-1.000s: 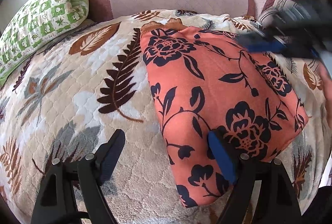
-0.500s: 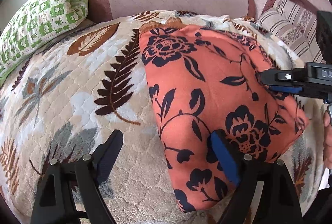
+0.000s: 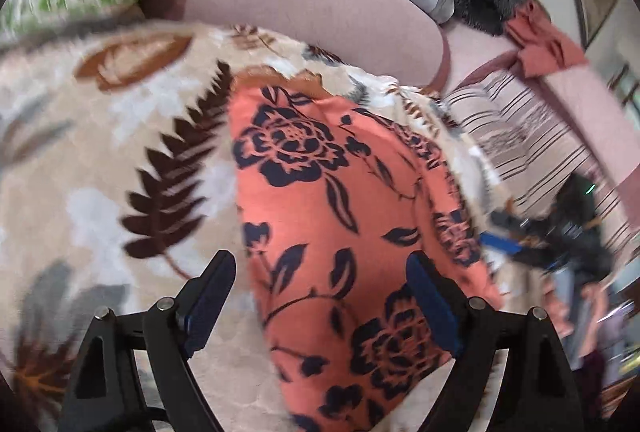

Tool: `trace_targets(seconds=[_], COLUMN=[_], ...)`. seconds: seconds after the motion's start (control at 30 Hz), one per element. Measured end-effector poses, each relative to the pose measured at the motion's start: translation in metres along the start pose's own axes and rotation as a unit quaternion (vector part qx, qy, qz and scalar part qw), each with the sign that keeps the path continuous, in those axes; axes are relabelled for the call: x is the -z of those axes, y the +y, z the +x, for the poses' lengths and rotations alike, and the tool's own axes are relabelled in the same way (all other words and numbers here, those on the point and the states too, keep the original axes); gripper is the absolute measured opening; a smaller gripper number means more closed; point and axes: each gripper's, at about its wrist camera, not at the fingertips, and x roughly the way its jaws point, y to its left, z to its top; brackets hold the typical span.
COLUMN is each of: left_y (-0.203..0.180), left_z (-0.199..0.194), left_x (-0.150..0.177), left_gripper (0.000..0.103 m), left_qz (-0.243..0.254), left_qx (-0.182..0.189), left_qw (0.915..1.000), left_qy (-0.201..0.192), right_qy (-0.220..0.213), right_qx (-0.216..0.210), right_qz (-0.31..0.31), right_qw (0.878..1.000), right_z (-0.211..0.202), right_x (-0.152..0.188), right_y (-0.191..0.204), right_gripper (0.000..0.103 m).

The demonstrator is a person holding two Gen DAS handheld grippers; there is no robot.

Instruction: Fold small clothes

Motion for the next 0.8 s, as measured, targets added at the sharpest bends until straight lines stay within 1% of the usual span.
trace_targets(seconds=[0.07, 0.13, 0.23, 0.33, 0.4, 0.43, 0.5, 0.57, 0.63, 0.67, 0.7, 0.8], left_y=[0.003, 0.006, 0.006, 0.013, 0.018, 0.022, 0.026, 0.028, 0.027, 0.026, 0.024, 0.012], left_z=[0.008, 0.015, 0.018, 0.021, 0.023, 0.024, 0.023, 0.022, 0.024, 0.025, 0.028, 0.033], left_x=[0.0, 0.002, 0.002, 0.001, 0.0, 0.0, -0.001, -0.001, -0.001, 0.0, 0.0, 0.0], left_gripper=[0.087, 0.088, 0.088, 0.088, 0.088, 0.088, 0.088, 0.088, 0.088, 0.088, 0.088, 0.09], left_qz=[-0.02, -0.034, -0.039, -0.059, -0.064, -0.067, -0.078, -0.079, -0.077, -0.078, -0.077, -0.057], left_qx=[0.02, 0.025, 0.029, 0.047, 0.043, 0.041, 0.053, 0.057, 0.067, 0.072, 0.073, 0.063], left_qw=[0.9993, 0.9984, 0.9979, 0.9961, 0.9955, 0.9954, 0.9941, 0.9937, 0.9932, 0.9927, 0.9927, 0.9951], left_qy=[0.022, 0.037, 0.042, 0.046, 0.055, 0.055, 0.053, 0.056, 0.056, 0.056, 0.056, 0.051], right_qy=[0.01, 0.018, 0.035, 0.05, 0.061, 0.066, 0.073, 0.081, 0.081, 0.079, 0.076, 0.075], right_qx=[-0.003, -0.01, -0.029, -0.052, -0.071, -0.073, -0.066, -0.061, -0.075, -0.087, -0.106, -0.126], right_qz=[0.008, 0.013, 0.012, 0.004, 0.004, 0.003, -0.005, -0.013, -0.009, -0.003, 0.007, 0.005], right_qw=[1.0, 1.0, 0.999, 0.997, 0.996, 0.995, 0.995, 0.995, 0.994, 0.993, 0.991, 0.989], right_z=[0.003, 0.006, 0.017, 0.029, 0.039, 0.046, 0.056, 0.065, 0.067, 0.068, 0.072, 0.08], right_x=[-0.001, -0.001, -0.003, -0.004, -0.005, -0.006, -0.008, -0.01, -0.011, -0.012, -0.012, -0.013], right_y=[-0.01, -0.017, -0.018, -0.017, -0.014, -0.009, -0.005, -0.006, -0.01, -0.012, -0.013, -0.009], right_gripper=[0.071, 0.071, 0.072, 0.072, 0.072, 0.072, 0.073, 0.074, 0.078, 0.083, 0.086, 0.086])
